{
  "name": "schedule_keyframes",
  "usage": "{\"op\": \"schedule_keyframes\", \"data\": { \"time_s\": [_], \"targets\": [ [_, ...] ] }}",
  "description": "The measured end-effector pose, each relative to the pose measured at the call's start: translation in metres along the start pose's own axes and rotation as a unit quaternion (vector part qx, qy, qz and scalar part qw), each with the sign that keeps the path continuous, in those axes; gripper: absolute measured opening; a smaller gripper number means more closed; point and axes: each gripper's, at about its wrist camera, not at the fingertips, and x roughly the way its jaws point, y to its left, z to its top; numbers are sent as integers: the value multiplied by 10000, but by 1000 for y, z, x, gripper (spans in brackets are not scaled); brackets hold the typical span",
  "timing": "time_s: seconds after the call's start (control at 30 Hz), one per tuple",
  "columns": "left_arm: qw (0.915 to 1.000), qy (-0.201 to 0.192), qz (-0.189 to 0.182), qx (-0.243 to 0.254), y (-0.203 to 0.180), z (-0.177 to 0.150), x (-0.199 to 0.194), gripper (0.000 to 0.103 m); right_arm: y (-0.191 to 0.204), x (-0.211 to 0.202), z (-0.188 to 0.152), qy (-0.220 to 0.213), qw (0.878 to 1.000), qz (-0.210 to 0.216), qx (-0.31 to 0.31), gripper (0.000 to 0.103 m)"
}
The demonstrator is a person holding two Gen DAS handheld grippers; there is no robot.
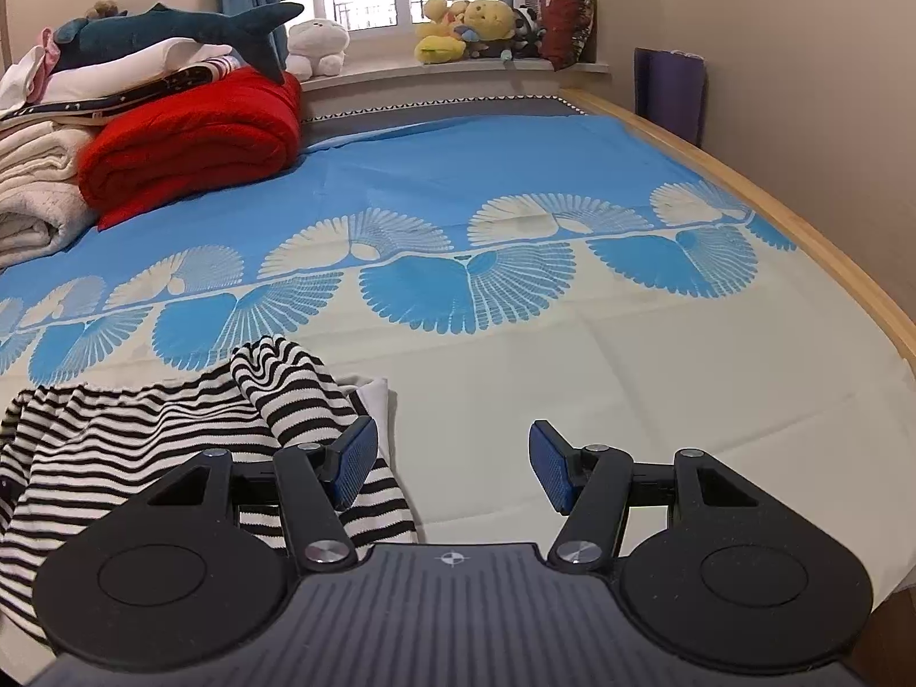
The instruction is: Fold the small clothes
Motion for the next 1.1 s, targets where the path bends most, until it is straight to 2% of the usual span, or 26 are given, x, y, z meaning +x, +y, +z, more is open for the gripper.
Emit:
{"op": "schedule_keyframes", "data": {
  "time_s": [0.07, 0.23, 0.37, 0.53, 0.63, 0.7, 0.8, 0.83, 0.9, 0.93, 1.07, 1.1],
  "targets": [
    [9997, -77, -53, 211, -3, -2, -7, 24, 4, 1, 1, 4, 9999, -1, 105, 61],
    [9987, -366, -250, 251, 7, -7, -33, 18, 22, 5, 4, 4, 9996, 1, 294, 61],
    [9982, -569, -171, 114, 19, -11, -52, 15, 38, 9, 5, 22, 9990, 78, 429, 61],
    [9971, -746, 182, -4, 44, -14, -73, 16, 60, 11, 5, 36, 9992, 190, 347, 61],
    [9969, -775, 134, -96, 55, -12, -82, 27, 68, 11, 5, 25, 9994, 229, 272, 61],
    [9956, -899, 65, -269, 66, -11, -90, 53, 70, 11, 5, 16, 9995, 235, 227, 61],
    [9912, -987, -15, -879, 98, -13, -101, 55, 70, 11, 5, 18, 9995, 250, 167, 61],
    [9894, -860, -102, -1168, 114, -15, -102, 55, 69, 11, 5, 20, 9996, 256, 140, 61],
    [9876, -575, -214, -1447, 137, -19, -99, 55, 68, 10, 5, 14, 9996, 264, 76, 61],
    [9882, -420, -256, -1453, 147, -23, -99, 55, 67, 11, 5, 9, 9996, 270, 54, 61],
    [9918, 69, -383, -1220, 166, -35, -96, 81, 60, 12, 6, 26, 9996, 269, 36, 61],
    [9913, 185, -398, -1238, 171, -37, -94, 81, 59, 13, 6, 38, 9996, 264, 21, 61]
  ]
}}
